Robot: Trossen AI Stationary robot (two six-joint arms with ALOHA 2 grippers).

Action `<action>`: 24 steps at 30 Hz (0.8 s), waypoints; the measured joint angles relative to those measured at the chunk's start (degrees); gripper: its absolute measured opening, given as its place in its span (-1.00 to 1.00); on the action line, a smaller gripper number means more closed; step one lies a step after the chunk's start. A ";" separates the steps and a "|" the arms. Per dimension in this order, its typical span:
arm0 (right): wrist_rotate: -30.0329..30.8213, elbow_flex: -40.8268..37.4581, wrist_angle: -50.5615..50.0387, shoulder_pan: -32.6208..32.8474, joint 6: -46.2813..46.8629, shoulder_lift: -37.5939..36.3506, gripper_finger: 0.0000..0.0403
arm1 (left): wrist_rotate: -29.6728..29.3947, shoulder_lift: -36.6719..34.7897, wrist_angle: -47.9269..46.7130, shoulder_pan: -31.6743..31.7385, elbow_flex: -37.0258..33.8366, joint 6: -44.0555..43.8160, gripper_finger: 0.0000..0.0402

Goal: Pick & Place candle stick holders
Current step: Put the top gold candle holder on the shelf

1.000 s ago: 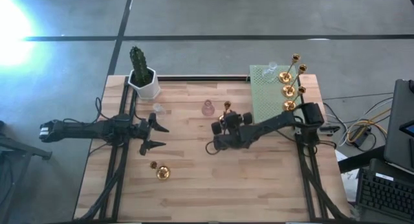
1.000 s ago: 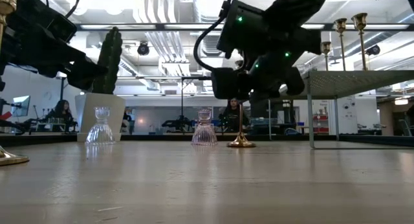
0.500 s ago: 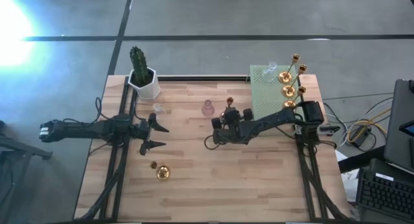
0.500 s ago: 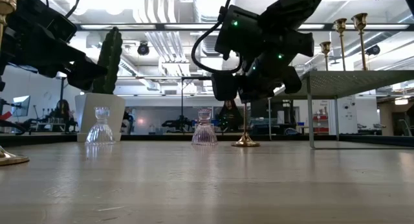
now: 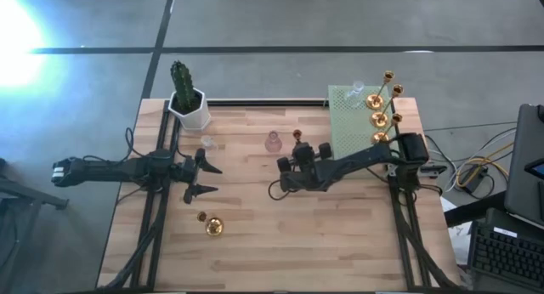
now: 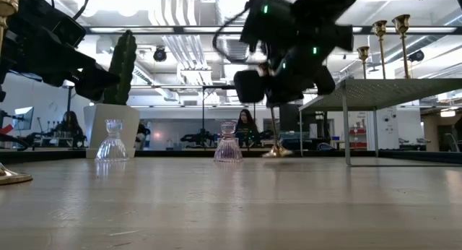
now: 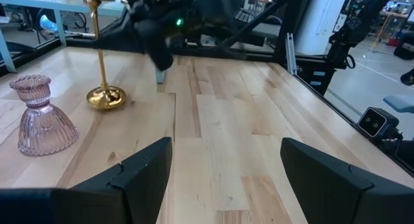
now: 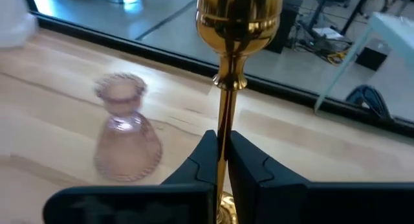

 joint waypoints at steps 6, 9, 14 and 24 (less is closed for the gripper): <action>-2.01 2.42 -0.28 0.65 -8.51 -5.49 -0.95 | 0.00 0.02 -0.07 0.00 0.00 -0.01 0.46; -5.83 3.59 -1.60 0.66 -12.05 -9.79 -0.95 | 0.00 0.02 -0.21 0.00 0.00 0.00 0.46; -10.29 5.08 -6.41 0.65 -14.28 -18.85 -0.95 | 0.00 0.02 -0.31 0.00 0.02 0.01 0.46; -12.85 7.16 -17.59 -4.19 -19.16 -33.56 -0.95 | 0.00 0.09 -0.42 0.00 0.00 -0.01 0.46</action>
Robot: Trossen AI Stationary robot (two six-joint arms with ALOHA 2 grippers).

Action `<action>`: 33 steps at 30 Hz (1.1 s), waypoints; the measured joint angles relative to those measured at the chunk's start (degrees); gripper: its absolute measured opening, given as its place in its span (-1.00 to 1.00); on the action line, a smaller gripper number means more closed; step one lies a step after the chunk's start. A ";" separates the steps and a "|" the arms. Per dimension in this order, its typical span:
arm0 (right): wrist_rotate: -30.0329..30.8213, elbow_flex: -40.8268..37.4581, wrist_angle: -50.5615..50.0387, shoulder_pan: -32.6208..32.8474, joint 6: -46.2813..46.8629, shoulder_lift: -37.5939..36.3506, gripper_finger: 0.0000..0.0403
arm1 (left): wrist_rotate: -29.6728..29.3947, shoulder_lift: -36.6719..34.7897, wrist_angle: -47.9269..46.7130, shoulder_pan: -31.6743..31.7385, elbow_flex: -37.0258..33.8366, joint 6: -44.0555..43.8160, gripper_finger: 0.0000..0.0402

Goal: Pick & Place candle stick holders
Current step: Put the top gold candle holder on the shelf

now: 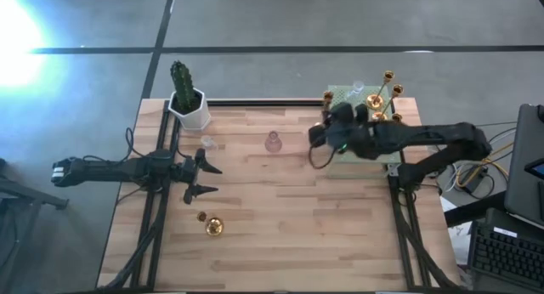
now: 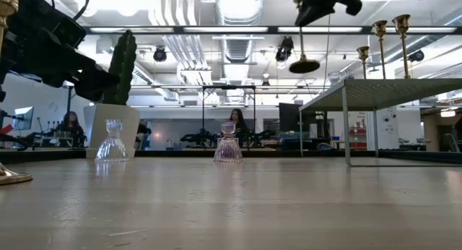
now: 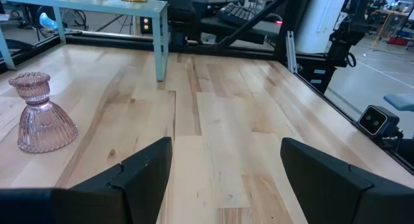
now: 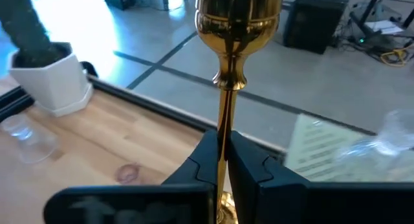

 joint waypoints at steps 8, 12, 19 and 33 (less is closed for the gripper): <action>-2.86 -0.15 -2.85 -8.01 -4.00 -5.16 -0.95 | 0.00 0.00 -0.02 0.00 0.00 0.02 0.46; -3.07 -1.00 -3.24 -11.03 -4.90 -5.38 -0.95 | 0.00 0.00 -0.02 0.00 0.02 0.00 0.46; -3.72 -5.15 -2.34 -16.74 -4.74 -5.53 -0.95 | 0.00 0.00 -0.02 0.00 0.02 0.02 0.46; -7.06 -21.82 20.31 -19.68 -14.89 -14.94 -0.95 | 0.00 0.00 -0.02 0.00 0.00 0.00 0.46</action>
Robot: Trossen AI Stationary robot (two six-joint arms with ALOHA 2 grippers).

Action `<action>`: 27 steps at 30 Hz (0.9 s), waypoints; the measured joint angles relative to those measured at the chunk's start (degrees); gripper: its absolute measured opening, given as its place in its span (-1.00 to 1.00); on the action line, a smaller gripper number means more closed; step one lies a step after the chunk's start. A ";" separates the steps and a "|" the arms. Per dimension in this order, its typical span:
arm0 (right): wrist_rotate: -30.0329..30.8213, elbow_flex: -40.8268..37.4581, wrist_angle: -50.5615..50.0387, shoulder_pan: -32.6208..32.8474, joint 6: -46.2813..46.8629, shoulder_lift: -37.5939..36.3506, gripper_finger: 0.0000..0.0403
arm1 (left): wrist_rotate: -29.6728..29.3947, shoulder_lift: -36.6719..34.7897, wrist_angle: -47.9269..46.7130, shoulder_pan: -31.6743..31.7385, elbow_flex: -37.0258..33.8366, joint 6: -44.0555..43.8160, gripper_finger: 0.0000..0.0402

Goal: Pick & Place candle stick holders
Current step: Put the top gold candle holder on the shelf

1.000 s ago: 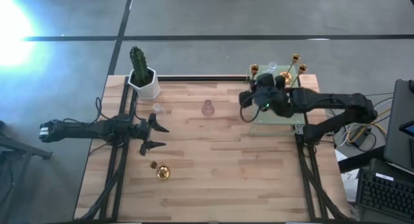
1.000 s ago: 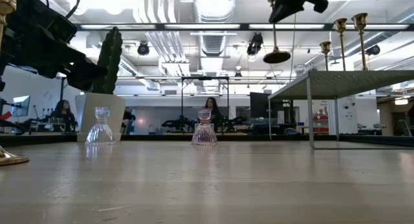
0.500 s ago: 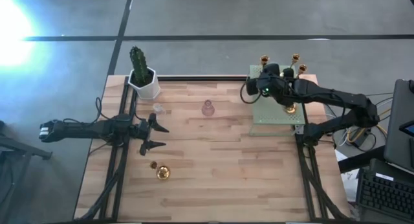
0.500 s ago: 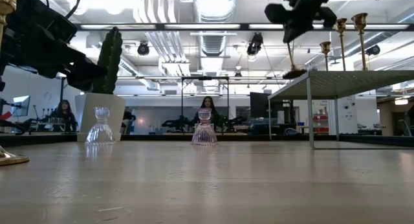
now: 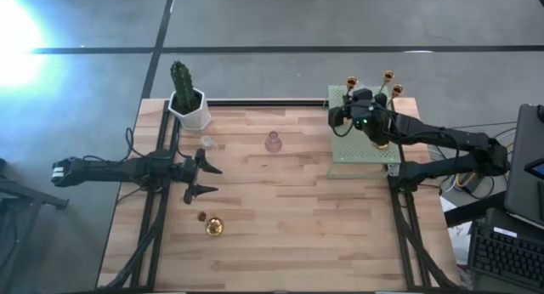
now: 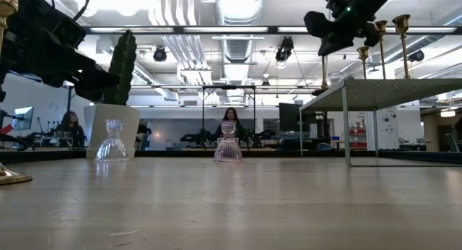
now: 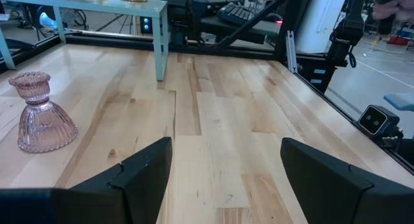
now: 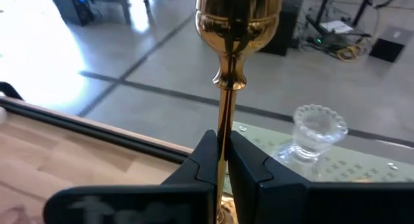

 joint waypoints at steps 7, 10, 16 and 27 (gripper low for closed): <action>-0.02 -5.31 4.76 -0.59 -3.50 -3.46 -0.95 | 0.00 0.00 0.01 0.00 0.01 0.01 0.46; -0.26 -5.46 5.41 -0.61 -5.29 -3.64 -0.95 | 0.00 0.00 0.02 0.00 0.00 0.00 0.46; -0.47 -4.62 5.92 -1.02 -7.40 -2.50 -0.95 | 0.00 0.00 0.00 0.00 0.01 0.00 0.46; -3.72 -4.69 7.17 -4.31 -6.85 -1.15 -0.95 | 0.00 0.00 0.00 0.00 0.00 0.00 0.46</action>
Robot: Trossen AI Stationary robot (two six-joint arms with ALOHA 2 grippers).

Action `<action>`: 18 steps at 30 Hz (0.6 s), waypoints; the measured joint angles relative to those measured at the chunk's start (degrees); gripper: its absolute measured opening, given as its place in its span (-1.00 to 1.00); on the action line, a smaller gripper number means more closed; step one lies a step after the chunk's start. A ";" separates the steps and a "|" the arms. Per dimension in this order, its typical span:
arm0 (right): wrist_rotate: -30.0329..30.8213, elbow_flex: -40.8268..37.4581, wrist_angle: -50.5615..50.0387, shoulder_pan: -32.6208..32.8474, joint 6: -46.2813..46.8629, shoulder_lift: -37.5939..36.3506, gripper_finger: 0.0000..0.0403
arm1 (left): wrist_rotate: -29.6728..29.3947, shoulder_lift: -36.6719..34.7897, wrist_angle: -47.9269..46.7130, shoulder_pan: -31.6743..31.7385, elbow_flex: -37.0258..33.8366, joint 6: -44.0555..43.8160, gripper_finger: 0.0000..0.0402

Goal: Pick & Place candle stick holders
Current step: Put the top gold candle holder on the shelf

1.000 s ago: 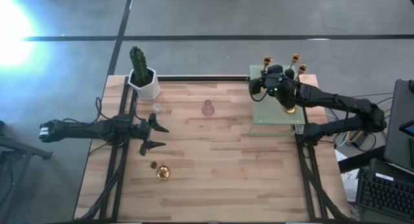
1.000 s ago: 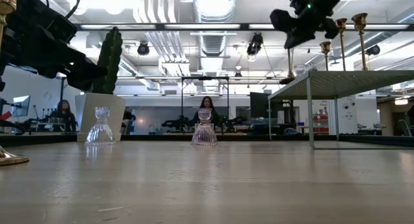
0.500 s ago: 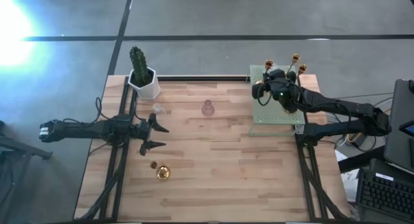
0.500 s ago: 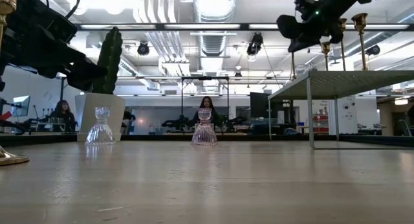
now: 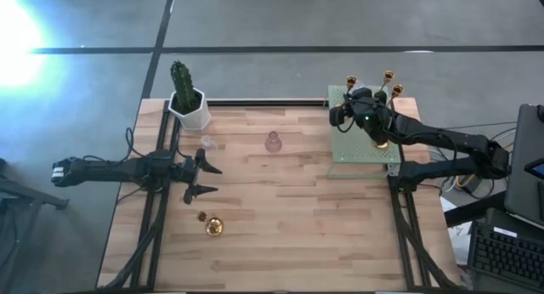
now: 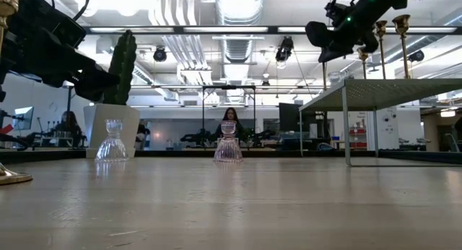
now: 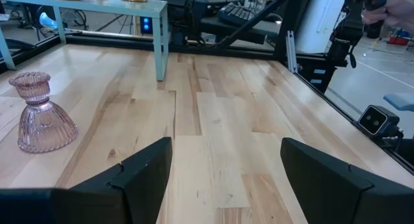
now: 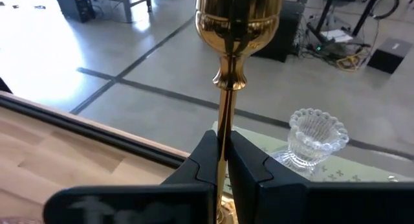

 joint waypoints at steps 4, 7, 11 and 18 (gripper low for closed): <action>-0.99 0.00 0.02 -0.62 1.12 0.00 -0.95 | 0.00 0.00 0.01 0.00 0.01 0.01 0.46; -0.98 -0.04 0.00 -0.72 1.14 0.00 -0.95 | 0.00 0.00 0.02 0.00 0.00 0.02 0.46; -0.95 -0.07 -0.01 -0.89 1.18 0.00 -0.95 | 0.00 0.00 0.02 0.00 0.01 0.01 0.46; -0.86 -0.11 -0.04 -1.09 1.43 0.00 -0.94 | 0.00 0.00 0.00 0.00 0.01 0.00 0.46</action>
